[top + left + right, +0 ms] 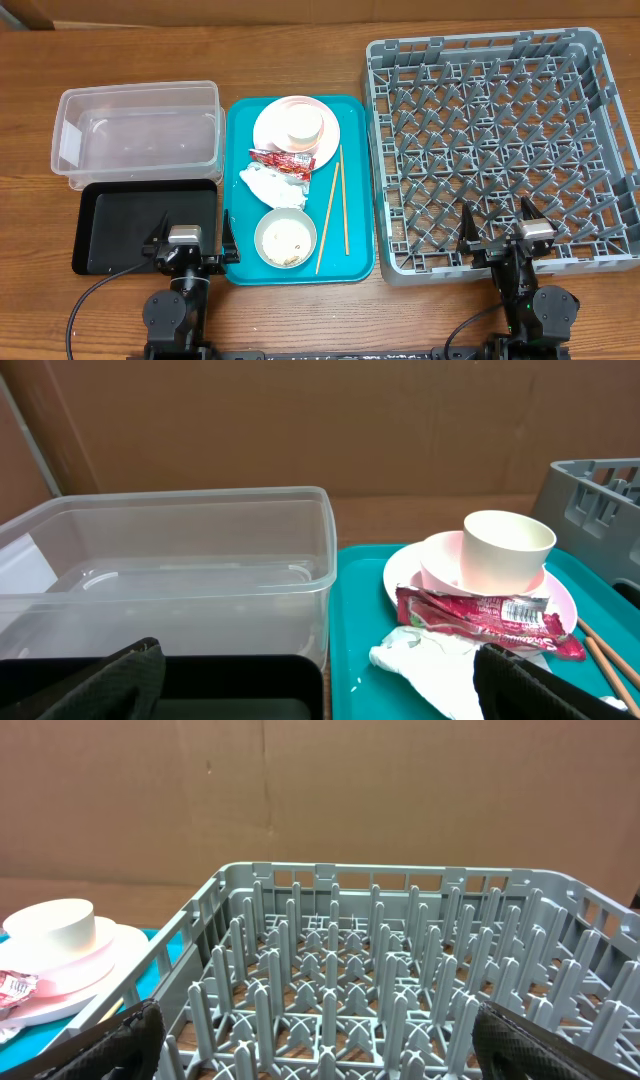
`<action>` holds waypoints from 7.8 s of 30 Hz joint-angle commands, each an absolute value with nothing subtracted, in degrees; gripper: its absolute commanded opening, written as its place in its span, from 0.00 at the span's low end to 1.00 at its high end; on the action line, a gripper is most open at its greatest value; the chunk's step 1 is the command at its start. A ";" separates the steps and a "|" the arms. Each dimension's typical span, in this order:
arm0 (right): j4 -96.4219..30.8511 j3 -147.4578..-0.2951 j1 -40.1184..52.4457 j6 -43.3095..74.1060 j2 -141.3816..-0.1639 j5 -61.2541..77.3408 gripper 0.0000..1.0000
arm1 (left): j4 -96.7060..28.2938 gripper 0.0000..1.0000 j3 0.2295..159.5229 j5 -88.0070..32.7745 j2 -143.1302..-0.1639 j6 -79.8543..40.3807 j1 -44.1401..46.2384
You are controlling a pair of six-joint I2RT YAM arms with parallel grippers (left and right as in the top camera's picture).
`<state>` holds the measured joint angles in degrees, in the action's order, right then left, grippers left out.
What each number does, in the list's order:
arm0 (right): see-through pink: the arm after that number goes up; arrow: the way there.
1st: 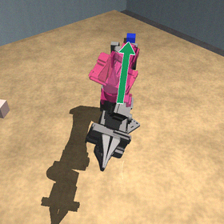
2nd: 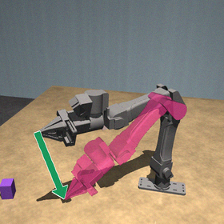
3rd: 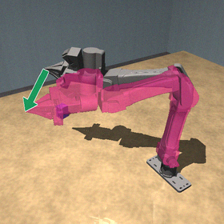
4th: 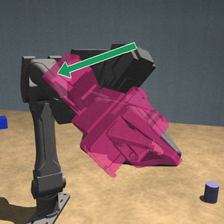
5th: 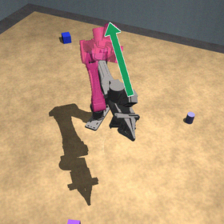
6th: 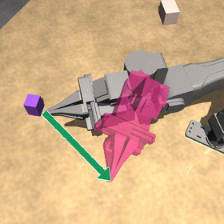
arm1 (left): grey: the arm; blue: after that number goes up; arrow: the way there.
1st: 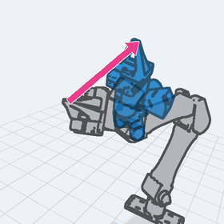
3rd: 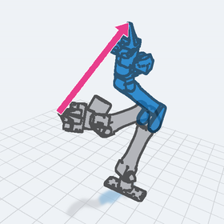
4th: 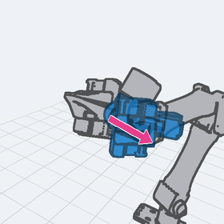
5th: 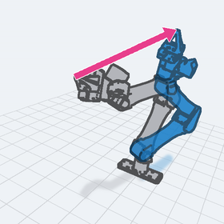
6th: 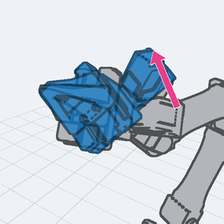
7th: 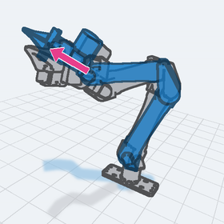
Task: Sort waste into correct bins and load items into the dishwasher
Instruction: 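Move the left gripper over the white tissue on the teal tray, then lower the left gripper and grasp the white tissue, then carry the tissue left and release it into the clear bin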
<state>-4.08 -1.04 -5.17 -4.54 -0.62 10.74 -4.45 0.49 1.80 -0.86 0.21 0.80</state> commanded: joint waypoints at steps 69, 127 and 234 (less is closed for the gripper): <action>-3.73 -0.45 -4.89 -4.75 -0.16 11.22 1.00 | -76.29 0.04 88.66 -12.14 -92.79 -17.12 9.06; -3.73 -0.45 -4.89 -4.75 -0.16 11.22 0.99 | -66.28 0.53 87.00 -6.83 -116.49 -27.73 15.49; -3.73 -0.45 -4.89 -4.75 -0.16 11.22 0.99 | -76.86 0.30 116.31 -17.85 -112.42 -25.28 -14.11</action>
